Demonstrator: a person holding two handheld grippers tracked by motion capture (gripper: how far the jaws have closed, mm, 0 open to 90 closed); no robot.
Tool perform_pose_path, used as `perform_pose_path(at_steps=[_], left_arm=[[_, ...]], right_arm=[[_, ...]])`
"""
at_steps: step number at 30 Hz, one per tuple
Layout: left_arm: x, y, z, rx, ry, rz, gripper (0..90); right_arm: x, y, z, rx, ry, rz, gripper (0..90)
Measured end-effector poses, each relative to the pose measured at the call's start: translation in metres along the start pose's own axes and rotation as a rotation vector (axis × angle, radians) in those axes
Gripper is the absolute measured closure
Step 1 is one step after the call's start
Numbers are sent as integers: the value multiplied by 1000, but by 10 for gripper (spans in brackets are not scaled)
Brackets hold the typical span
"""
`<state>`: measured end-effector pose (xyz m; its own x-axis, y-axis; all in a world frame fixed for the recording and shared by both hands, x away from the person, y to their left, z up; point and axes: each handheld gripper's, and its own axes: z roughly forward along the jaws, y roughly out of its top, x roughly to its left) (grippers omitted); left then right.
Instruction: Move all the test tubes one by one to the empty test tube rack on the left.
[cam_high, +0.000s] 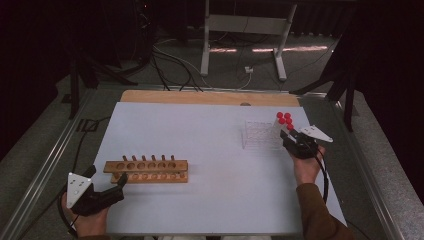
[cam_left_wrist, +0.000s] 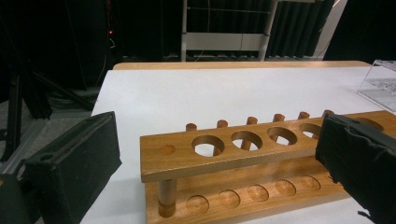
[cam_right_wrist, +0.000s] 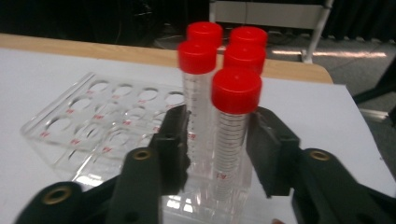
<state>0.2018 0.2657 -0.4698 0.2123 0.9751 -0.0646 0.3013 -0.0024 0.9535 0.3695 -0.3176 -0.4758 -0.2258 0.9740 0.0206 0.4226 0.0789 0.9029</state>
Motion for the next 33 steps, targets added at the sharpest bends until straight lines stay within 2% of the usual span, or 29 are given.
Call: perform_pose_path(at_steps=[3, 7, 13, 24, 31, 33], left_arm=[[0, 0, 0, -1, 0, 1, 7], [1, 0, -1, -2, 1, 1, 7], [0, 0, 0, 1, 1, 2, 7], [0, 0, 0, 3, 2, 4, 7], [0, 0, 0, 4, 3, 5, 7], [-1, 0, 0, 5, 3, 6, 7]], right_arm=[[-2, -2, 5, 0, -9, 53, 660], [-1, -5, 8, 2, -29, 58, 729], [-3, -1, 3, -26, -29, 65, 744], [-4, 16, -13, -84, -13, 41, 747], [-2, 30, -28, -129, 15, 14, 748], [2, 32, -32, -138, 39, 5, 748]])
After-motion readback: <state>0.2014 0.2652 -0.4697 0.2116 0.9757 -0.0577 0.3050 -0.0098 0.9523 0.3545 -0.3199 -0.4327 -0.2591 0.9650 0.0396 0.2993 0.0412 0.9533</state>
